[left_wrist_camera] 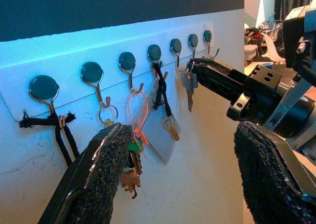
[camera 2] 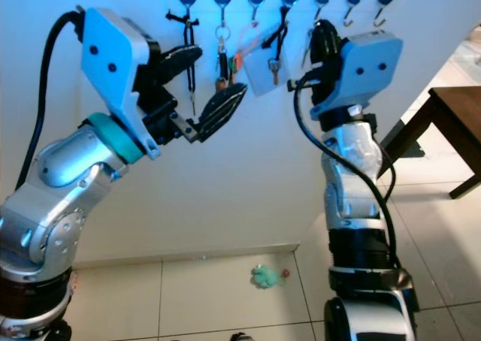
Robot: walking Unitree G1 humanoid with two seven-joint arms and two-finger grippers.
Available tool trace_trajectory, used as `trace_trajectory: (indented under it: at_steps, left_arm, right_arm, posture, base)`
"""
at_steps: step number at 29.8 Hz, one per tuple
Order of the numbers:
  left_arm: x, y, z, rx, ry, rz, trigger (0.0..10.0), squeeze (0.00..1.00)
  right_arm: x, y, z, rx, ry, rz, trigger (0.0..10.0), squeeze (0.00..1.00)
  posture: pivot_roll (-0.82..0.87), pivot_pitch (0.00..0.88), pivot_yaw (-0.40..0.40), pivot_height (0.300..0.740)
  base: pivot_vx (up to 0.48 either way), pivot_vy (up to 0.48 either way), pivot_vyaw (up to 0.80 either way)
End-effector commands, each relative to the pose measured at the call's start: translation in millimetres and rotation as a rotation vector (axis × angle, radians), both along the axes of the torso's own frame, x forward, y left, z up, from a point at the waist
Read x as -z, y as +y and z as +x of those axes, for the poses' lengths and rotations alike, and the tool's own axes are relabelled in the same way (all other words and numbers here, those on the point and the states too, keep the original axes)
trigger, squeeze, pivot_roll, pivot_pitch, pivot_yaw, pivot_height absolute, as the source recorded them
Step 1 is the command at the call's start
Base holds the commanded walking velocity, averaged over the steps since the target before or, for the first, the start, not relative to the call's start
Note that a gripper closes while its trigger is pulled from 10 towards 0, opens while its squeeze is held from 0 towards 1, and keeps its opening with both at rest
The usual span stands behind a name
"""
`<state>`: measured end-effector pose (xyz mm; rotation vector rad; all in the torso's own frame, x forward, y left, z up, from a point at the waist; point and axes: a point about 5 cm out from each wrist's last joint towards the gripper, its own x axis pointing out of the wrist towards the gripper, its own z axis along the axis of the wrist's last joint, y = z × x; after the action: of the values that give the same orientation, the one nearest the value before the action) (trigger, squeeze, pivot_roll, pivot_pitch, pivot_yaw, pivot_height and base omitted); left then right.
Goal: Hang keys on a hook
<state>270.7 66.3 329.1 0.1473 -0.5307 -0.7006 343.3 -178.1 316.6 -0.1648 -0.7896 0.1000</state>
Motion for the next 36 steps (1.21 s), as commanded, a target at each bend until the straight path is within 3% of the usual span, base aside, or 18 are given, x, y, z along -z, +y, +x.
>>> trace_trajectory:
  at_steps: [1, 22, 36]
  left_arm:
    - [-1, -2.1, -1.7, 0.019, -0.007, -0.002, 10.0, 0.00]
    - [-1, -2.5, -1.2, 0.024, -0.007, -0.002, 10.0, 0.00]
    - [-2, -1.8, -1.2, 0.019, -0.010, -0.005, 10.0, 0.00]
  right_arm:
    - [-4, -1.2, -3.1, 0.004, -0.025, 0.001, 10.0, 0.00]
    - [-12, -18.0, -11.4, 0.081, -0.057, 0.040, 10.0, 0.00]
    - [-8, -22.6, -1.8, 0.084, -0.007, 0.042, 10.0, 0.00]
  posture:
    - [-0.11, 0.140, 0.048, 0.740]
    - [-0.11, 0.144, 0.056, 0.740]
    - [-0.11, 0.143, 0.055, 0.740]
  base:
    - [0.000, 0.000, 0.00]
    - [0.000, 0.000, 0.00]
    - [0.000, 0.000, 0.00]
